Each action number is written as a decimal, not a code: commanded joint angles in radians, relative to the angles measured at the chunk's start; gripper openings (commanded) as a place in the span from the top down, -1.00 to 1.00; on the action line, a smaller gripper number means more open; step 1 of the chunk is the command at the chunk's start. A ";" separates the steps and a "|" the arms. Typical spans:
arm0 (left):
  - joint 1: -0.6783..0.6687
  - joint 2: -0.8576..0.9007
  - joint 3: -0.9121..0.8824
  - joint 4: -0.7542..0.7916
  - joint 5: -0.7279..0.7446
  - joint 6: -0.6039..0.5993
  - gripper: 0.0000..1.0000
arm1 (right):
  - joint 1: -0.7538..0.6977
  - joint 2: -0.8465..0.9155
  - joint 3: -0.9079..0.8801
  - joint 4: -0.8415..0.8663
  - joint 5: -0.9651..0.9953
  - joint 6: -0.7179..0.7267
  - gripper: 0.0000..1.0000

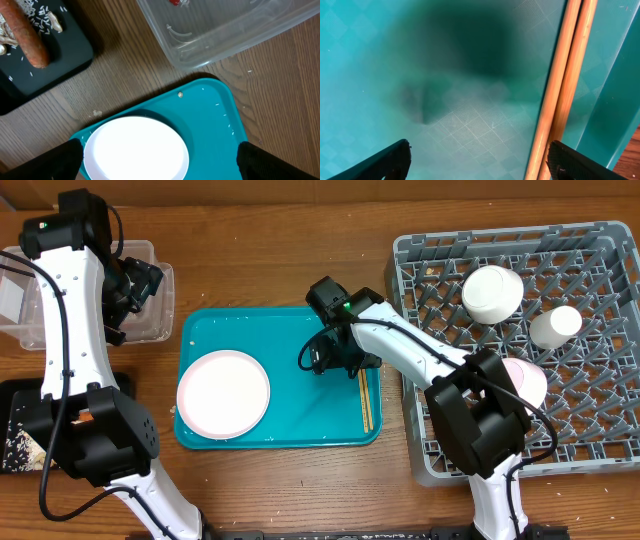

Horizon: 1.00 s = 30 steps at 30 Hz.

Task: Sort waste into correct bins and load items into the dishwasher
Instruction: 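Grasp the chopsticks with the right gripper and lift them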

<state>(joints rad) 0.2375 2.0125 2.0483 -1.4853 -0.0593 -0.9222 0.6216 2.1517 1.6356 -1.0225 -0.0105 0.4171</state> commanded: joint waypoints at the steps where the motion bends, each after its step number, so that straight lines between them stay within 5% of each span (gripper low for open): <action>1: -0.002 -0.030 -0.005 -0.002 0.000 -0.021 -1.00 | -0.005 0.006 0.000 0.001 0.016 -0.005 -0.79; 23: -0.002 -0.030 -0.005 -0.002 0.000 -0.021 -1.00 | -0.004 0.029 -0.028 0.033 -0.018 -0.024 -0.80; 30: -0.002 -0.030 -0.005 -0.002 0.000 -0.021 -1.00 | 0.008 0.061 -0.029 0.027 -0.044 -0.020 -0.34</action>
<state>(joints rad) 0.2375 2.0125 2.0483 -1.4853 -0.0593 -0.9222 0.6220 2.1712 1.6154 -0.9966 -0.0319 0.3962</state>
